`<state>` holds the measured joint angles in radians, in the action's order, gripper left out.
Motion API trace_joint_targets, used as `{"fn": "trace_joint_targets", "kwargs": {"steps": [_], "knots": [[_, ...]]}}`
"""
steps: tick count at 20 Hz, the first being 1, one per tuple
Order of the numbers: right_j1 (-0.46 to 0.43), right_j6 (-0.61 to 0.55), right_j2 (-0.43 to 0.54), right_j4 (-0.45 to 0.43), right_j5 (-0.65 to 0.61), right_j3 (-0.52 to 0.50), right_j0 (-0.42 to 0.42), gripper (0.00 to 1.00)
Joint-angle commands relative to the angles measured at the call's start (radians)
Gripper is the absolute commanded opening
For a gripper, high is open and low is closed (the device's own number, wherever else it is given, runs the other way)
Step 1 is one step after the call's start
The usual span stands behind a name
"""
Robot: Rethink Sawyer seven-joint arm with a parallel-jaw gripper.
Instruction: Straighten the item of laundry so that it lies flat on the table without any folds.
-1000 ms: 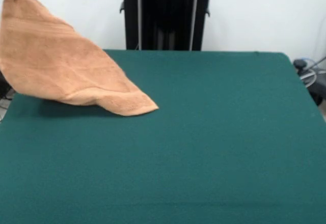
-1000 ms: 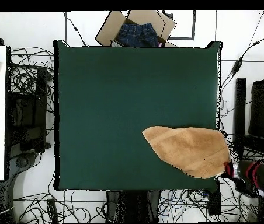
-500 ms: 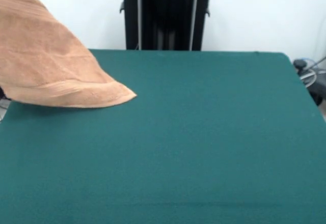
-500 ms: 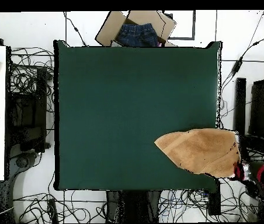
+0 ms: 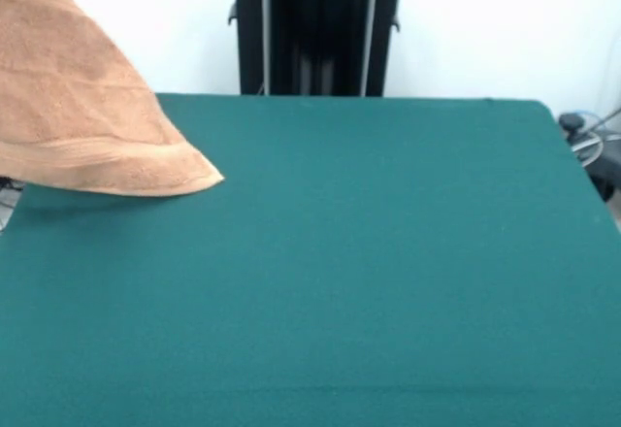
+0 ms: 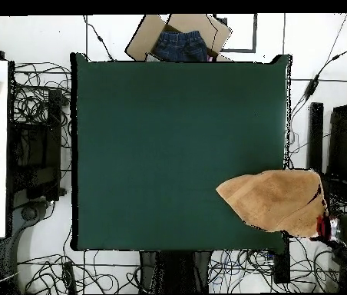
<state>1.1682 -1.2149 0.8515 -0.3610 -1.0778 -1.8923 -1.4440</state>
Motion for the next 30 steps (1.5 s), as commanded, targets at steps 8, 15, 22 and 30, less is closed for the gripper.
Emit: {"fn": "trace_joint_targets", "kwargs": {"steps": [8, 15, 22, 30], "knots": [[0.106, 0.29, 0.064, 0.048, -0.223, 0.075, 0.011, 0.0], [0.129, 0.342, 0.048, 0.037, -0.322, 0.168, 0.016, 0.0], [0.165, 0.382, 0.035, 0.025, -0.425, 0.256, 0.038, 0.0], [0.34, 0.312, -0.034, 0.119, -0.381, 0.13, 0.103, 0.0]]}}
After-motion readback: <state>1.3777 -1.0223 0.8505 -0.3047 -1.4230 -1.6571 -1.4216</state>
